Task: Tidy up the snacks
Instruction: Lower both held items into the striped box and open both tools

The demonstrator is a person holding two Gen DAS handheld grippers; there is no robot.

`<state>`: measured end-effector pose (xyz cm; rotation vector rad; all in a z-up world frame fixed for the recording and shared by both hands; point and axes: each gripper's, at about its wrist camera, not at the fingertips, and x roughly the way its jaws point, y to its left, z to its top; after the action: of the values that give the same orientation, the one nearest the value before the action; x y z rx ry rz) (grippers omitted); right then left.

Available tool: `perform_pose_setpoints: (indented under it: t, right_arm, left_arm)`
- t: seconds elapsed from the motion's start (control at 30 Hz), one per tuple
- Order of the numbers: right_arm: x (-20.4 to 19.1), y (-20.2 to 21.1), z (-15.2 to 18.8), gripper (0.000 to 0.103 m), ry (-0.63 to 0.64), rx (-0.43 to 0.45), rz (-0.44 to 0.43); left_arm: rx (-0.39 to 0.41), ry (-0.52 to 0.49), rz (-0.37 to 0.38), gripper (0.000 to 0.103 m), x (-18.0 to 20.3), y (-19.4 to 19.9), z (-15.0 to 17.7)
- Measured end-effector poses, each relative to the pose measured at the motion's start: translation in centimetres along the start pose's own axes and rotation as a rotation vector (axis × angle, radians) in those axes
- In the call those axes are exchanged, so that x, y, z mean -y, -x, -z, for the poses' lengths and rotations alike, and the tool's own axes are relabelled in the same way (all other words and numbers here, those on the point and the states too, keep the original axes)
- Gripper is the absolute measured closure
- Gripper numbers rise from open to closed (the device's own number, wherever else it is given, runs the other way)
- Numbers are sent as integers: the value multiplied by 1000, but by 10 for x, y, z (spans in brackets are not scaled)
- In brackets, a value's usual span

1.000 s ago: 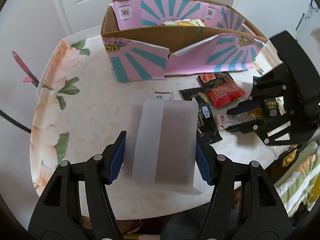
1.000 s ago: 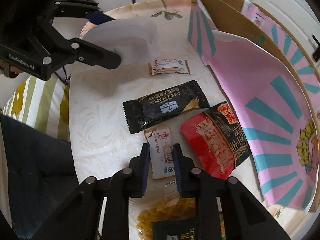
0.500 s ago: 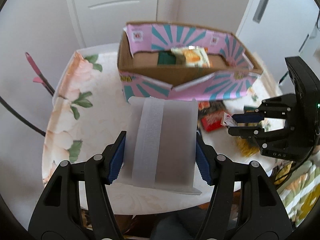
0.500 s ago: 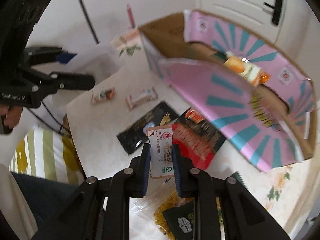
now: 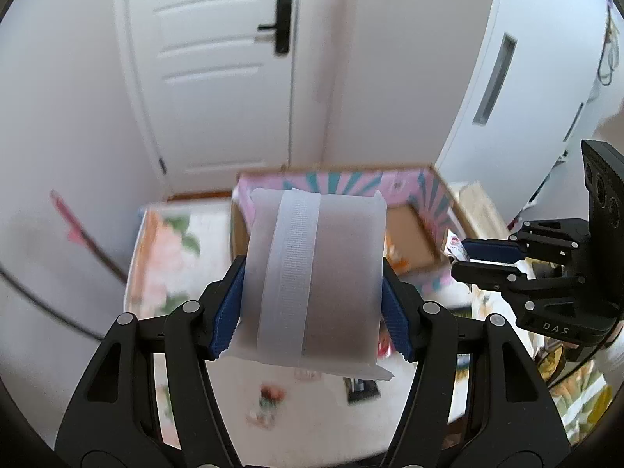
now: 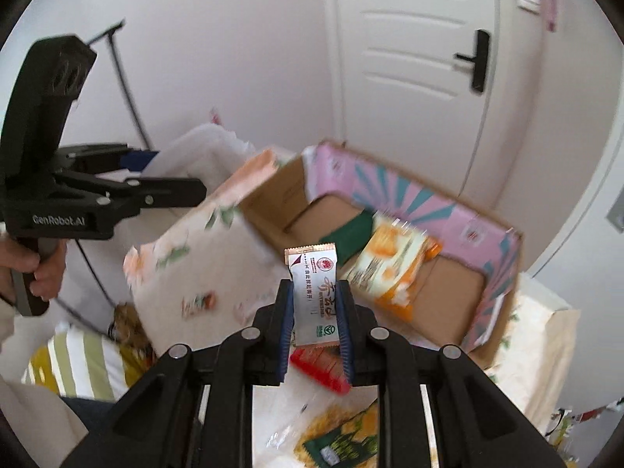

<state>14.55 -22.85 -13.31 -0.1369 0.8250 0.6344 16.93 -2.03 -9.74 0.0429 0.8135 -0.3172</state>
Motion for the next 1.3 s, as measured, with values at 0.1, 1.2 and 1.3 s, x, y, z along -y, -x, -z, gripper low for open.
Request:
perform_pose_setpoints:
  t: [0.1, 1.2, 1.3]
  right_arm:
    - [10, 7, -18, 84, -47, 41, 58]
    - [86, -69, -48, 84, -415, -79, 298]
    - [92, -72, -46, 84, -432, -90, 301]
  left_arm:
    - [9, -11, 38, 43, -2, -10, -26]
    - [-182, -104, -23, 0, -34, -145, -51]
    - [-161, -96, -24, 0, -33, -134, -51]
